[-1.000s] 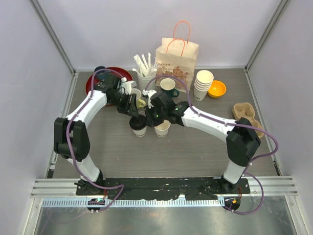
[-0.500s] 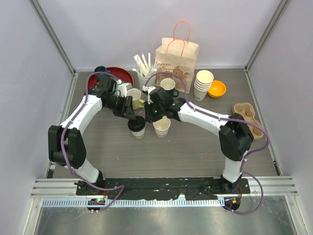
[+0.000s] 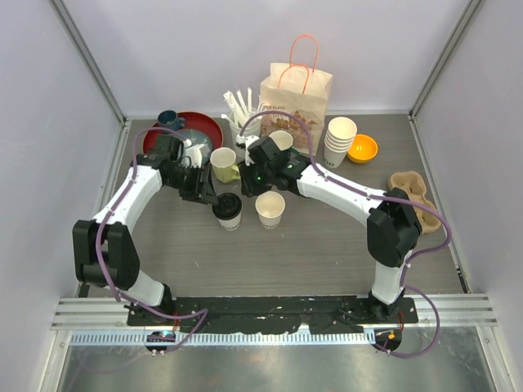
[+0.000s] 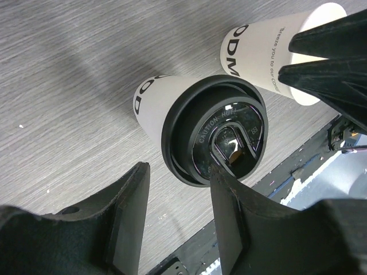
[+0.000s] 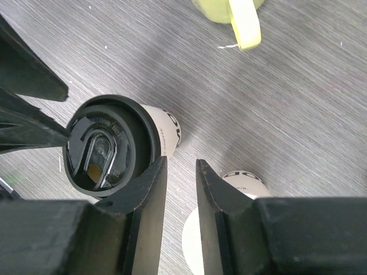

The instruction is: Pack the takeout coffee

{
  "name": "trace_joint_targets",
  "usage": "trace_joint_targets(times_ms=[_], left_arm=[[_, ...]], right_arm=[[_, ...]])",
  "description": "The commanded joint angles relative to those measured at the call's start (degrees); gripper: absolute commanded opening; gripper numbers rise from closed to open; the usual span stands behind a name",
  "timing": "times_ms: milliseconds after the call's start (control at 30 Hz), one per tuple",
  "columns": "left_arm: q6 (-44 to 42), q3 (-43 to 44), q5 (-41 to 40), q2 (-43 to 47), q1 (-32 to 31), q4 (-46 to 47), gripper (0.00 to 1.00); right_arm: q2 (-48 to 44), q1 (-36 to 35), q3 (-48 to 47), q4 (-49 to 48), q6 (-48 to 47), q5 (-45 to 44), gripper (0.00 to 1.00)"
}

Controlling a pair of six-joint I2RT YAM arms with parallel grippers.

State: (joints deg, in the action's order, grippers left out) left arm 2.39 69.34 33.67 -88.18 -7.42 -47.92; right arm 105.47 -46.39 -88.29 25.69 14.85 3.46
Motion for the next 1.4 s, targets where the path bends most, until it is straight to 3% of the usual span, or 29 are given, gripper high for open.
trace_joint_targets(times_ms=[0,533,1367], left_arm=[[0.50,0.18,1.05,3.28,0.13,0.28,0.50],[1.91,-1.31,0.08,3.10,0.92,2.75,0.45],[1.38,-1.49,4.64,5.74,3.55,1.43,0.45]], right_arm=[[-3.34,-0.63,-0.05,3.31,-0.18,0.14,0.33],[-5.89,-3.97,6.90,-0.11,4.48,4.27,0.35],[4.65,-1.95,-5.22,-1.35,1.67,0.14,0.32]])
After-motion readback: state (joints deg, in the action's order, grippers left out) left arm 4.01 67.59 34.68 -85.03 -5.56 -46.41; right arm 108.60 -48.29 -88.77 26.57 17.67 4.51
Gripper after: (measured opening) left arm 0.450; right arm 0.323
